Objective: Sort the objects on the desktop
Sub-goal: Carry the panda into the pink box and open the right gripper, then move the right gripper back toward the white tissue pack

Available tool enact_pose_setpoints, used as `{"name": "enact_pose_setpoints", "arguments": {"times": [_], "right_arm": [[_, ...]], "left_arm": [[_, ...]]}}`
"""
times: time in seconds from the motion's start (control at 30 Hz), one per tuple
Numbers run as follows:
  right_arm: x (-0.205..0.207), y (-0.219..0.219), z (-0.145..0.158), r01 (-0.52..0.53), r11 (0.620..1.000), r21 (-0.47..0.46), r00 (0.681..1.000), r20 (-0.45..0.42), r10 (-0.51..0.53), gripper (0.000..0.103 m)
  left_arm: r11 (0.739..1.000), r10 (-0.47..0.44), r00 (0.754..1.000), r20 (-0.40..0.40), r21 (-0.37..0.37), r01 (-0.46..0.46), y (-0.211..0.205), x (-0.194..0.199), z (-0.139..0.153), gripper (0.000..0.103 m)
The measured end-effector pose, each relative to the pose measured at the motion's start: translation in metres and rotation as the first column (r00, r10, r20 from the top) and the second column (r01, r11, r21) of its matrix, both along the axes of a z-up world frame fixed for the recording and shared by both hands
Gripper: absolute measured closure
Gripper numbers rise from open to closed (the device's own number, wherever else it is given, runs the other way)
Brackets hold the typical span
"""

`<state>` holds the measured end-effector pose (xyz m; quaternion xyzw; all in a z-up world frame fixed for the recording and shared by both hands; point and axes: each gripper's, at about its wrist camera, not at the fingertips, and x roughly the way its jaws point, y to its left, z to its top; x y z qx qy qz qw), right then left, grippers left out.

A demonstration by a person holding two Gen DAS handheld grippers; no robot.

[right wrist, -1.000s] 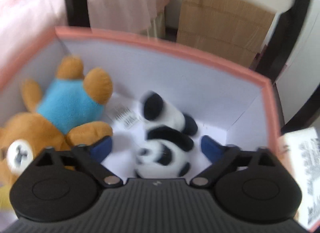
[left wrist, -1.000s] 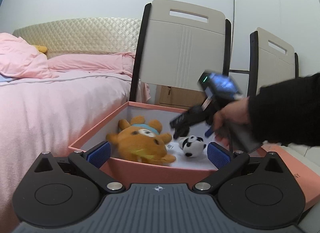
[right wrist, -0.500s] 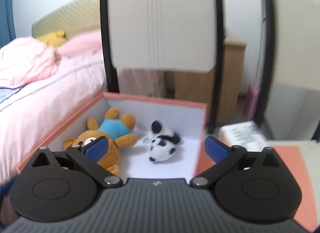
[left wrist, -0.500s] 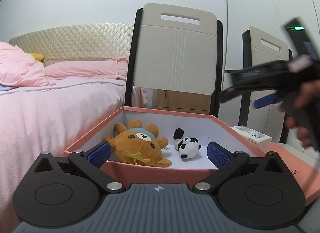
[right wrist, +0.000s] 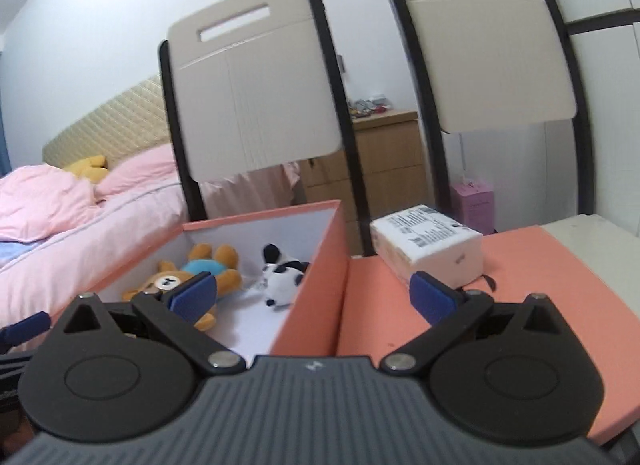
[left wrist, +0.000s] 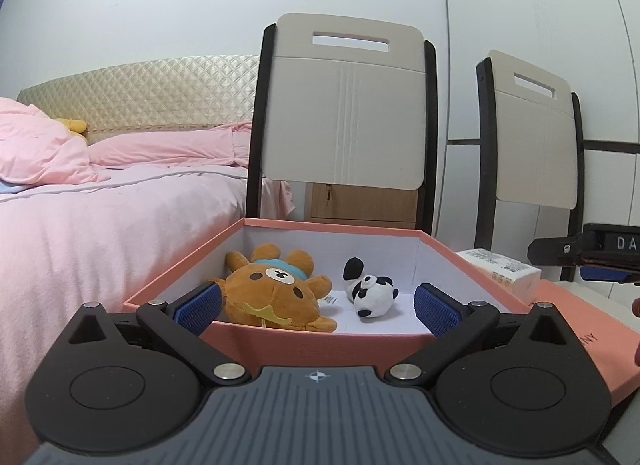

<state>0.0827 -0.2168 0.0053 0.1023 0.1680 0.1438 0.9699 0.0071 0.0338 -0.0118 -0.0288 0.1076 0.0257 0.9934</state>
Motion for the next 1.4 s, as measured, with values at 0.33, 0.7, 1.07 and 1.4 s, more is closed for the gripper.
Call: {"name": "enact_pose_setpoints", "arguments": {"times": [0.33,0.7,1.07,1.4], "right_arm": [[-0.015,-0.002,0.000,0.007,1.000,-0.006,0.994,0.106,-0.007,0.000],[-0.021,-0.003,-0.002,0.047,0.999,-0.023,0.981,0.190,-0.042,0.000],[0.019,-0.018,0.015,0.111,0.993,-0.036,0.990,0.087,-0.107,0.000],[0.103,-0.031,0.002,0.098,0.993,-0.066,0.991,0.094,-0.092,0.000]], "left_arm": [[0.999,-0.023,1.000,-0.002,0.028,0.023,-0.008,-0.002,-0.002,0.000],[0.999,-0.022,1.000,-0.004,0.025,0.022,-0.008,-0.001,-0.001,0.000],[1.000,-0.019,1.000,-0.004,0.011,0.019,-0.004,-0.001,0.001,0.000],[1.000,-0.013,1.000,-0.011,0.015,0.013,-0.004,-0.001,0.001,0.000]]}}
